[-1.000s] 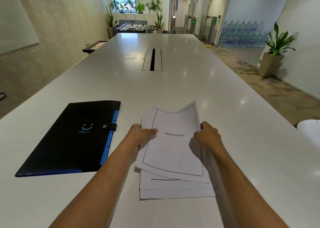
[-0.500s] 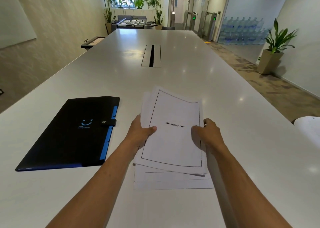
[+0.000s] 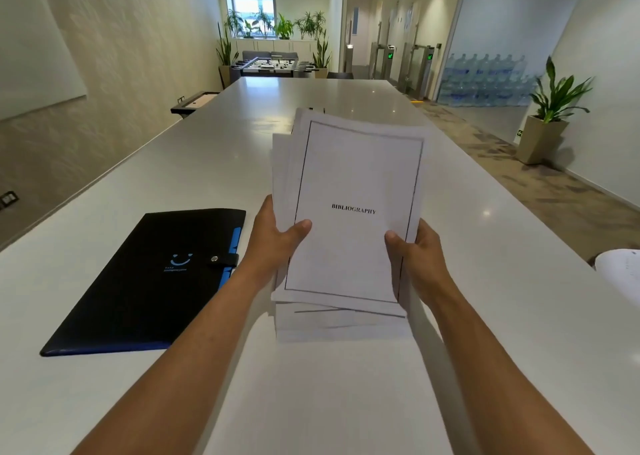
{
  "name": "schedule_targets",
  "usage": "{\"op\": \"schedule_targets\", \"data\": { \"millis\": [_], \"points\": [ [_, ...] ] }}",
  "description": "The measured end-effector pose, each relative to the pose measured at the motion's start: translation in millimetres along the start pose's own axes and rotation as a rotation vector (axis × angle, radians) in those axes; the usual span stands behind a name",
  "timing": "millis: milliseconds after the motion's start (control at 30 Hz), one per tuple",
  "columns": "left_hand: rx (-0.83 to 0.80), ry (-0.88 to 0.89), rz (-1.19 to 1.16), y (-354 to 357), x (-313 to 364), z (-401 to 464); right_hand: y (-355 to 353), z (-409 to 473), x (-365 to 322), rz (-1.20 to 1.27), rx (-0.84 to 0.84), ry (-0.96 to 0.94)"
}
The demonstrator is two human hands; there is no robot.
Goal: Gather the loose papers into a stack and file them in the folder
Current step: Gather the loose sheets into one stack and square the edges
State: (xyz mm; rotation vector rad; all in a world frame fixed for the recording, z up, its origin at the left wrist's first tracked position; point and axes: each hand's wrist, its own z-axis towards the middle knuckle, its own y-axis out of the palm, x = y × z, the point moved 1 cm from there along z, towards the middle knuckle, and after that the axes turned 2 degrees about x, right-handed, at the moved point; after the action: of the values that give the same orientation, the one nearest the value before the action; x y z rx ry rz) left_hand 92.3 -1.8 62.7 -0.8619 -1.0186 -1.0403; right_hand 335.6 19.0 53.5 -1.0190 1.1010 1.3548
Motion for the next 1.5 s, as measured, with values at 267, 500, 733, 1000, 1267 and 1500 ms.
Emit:
{"op": "schedule_targets", "data": {
  "millis": [267,500,733,1000,1267,1500],
  "points": [
    [0.174,0.294,0.09,0.6,53.0,23.1,10.3,20.1,-40.2,-0.099,0.034,-0.332],
    [0.162,0.235,-0.041,8.1,30.2,15.8,9.8,20.8,-29.0,-0.043,0.011,-0.243],
    [0.184,0.109,-0.164,15.3,10.3,10.8,21.7,24.1,-14.4,-0.053,0.038,-0.214],
    [0.091,0.06,-0.168,13.8,5.4,13.9,23.7,26.9,-3.8,-0.1,0.025,-0.187],
    [0.19,-0.029,-0.153,19.6,4.6,15.8,30.9,27.1,0.1,-0.104,0.092,-0.203],
    [0.262,-0.022,-0.228,19.6,4.5,16.9,23.5,33.1,-4.3,-0.049,0.163,-0.252]
  ]
}}
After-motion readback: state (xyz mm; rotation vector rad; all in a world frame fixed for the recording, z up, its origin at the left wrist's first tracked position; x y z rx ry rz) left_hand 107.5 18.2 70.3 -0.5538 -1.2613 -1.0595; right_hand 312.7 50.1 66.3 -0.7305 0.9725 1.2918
